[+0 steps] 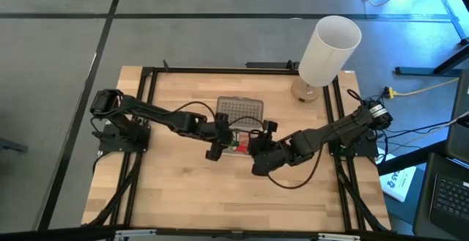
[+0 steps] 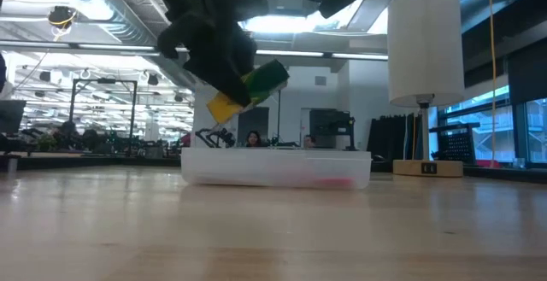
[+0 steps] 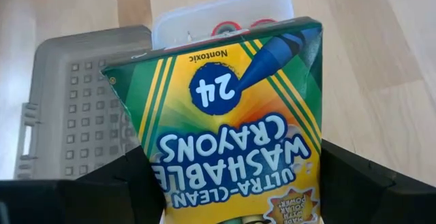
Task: Pack school essentials
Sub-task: Put the yellow crayon box into the supply box
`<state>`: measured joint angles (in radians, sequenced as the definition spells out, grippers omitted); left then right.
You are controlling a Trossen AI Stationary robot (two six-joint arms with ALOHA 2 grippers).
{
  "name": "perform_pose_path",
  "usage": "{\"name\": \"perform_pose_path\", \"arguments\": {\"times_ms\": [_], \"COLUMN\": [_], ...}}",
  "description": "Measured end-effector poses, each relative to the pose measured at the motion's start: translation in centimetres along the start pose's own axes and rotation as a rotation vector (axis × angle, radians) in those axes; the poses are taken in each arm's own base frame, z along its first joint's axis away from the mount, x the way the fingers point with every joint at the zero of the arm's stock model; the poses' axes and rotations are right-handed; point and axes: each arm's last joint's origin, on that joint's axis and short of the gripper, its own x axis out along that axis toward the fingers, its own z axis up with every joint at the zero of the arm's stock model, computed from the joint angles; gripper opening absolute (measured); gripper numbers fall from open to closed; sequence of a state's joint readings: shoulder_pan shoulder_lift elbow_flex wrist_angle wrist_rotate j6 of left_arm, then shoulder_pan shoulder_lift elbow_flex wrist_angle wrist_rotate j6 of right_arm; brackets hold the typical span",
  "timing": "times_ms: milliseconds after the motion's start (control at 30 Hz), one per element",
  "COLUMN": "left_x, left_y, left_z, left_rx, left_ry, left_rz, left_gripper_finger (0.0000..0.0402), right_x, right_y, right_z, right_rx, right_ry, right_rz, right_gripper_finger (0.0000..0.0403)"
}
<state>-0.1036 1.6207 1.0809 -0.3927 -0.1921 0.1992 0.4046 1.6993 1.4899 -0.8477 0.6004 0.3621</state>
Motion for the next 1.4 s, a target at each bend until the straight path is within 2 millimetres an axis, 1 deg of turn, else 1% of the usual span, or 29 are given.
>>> {"name": "perform_pose_path", "arguments": {"times_ms": [300, 733, 933, 1133, 1400], "left_x": [1.4, 1.6, 1.7, 2.7, 2.6], "left_y": [-0.3, -0.4, 0.1, 0.1, 0.0], "left_z": [-0.5, -0.7, -0.8, -1.1, -1.1], "left_rx": [0.007, 0.006, -0.004, -0.006, -0.007], "left_ry": [0.055, 0.07, 0.076, 0.097, 0.097], "left_rz": [-0.006, -0.013, -0.005, -0.007, -0.029], "left_gripper_finger": [0.0282, 0.0282, 0.0282, 0.0283, 0.029], "right_x": [0.0, 0.0, 0.0, 0.0, 0.0], "right_y": [0.2, 0.2, 0.2, 0.3, 0.4], "right_z": [0.2, 0.4, 0.4, 0.5, 0.7], "right_rx": [0.012, 0.022, 0.023, 0.027, 0.041], "right_ry": [-0.01, -0.026, -0.028, -0.033, -0.051], "right_rz": [0.033, 0.04, 0.04, 0.042, 0.056], "right_gripper_finger": [0.0126, 0.0126, 0.0126, 0.0126, 0.0126]}}
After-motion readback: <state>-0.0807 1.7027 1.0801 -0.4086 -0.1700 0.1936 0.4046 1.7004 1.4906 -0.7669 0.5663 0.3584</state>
